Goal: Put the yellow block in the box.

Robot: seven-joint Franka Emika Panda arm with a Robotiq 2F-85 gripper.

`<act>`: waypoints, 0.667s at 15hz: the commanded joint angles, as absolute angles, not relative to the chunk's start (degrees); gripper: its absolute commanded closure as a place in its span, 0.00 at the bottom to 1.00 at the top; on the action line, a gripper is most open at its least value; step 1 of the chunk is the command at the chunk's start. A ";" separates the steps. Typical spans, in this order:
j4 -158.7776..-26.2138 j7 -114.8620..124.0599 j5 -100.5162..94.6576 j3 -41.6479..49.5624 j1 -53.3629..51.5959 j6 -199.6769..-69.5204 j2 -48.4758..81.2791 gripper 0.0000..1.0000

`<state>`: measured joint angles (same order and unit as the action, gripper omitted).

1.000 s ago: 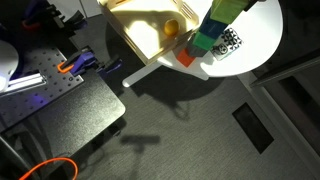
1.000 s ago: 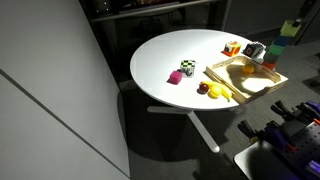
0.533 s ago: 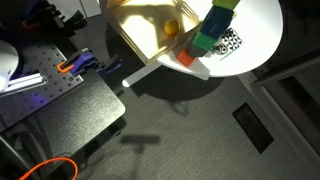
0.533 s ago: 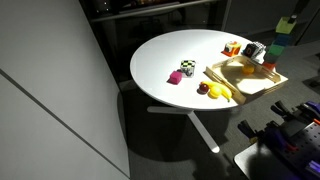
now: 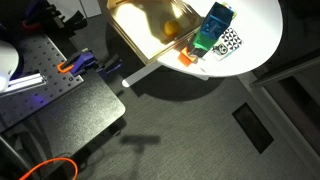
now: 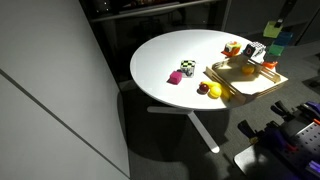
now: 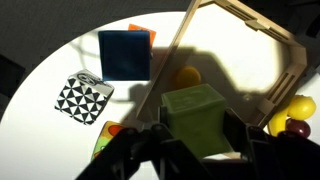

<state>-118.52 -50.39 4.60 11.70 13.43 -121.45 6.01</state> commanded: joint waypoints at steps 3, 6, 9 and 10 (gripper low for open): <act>-124.32 -48.91 3.22 9.97 11.72 -120.46 1.00 0.20; -126.50 -48.43 2.92 9.79 11.03 -119.76 -1.08 0.03; -127.83 -44.84 0.93 9.98 10.70 -118.69 -3.36 0.00; -128.20 -42.97 -0.21 10.02 10.67 -118.31 -4.21 0.00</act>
